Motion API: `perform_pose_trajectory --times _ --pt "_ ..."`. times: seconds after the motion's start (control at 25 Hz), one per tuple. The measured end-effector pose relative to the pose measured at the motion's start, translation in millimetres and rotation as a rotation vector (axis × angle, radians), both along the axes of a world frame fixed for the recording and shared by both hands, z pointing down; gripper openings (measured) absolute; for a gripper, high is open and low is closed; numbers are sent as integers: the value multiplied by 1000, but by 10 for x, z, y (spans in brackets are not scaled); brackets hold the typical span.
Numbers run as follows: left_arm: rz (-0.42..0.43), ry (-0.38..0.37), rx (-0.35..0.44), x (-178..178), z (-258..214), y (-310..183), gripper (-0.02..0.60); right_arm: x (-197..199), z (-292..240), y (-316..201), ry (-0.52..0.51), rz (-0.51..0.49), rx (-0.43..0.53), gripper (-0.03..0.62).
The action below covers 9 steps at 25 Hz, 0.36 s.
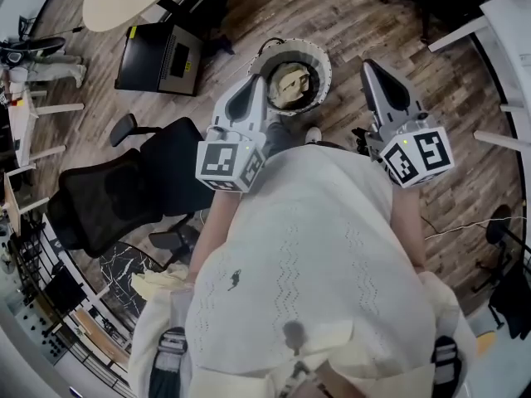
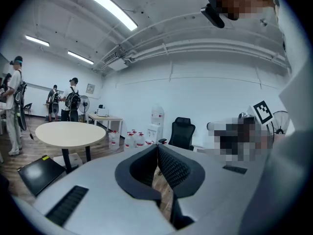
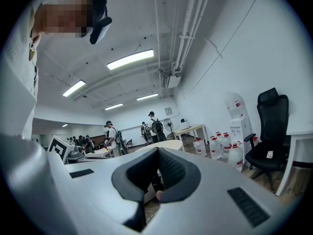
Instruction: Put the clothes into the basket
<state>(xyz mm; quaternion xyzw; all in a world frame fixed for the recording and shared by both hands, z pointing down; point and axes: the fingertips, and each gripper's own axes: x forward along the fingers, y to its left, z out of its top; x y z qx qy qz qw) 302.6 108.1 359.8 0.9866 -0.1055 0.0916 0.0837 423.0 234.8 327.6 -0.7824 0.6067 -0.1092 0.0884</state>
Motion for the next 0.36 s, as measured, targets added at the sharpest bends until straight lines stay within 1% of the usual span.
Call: perform_pose_trajectory --times 0.16,0.36 --pt "29 -2 19 59 -43 -26 21 0 -9 -47 2 8 -13 6" --pt "25 1 26 85 -30 -109 21 3 39 -80 0 3 -25 6"
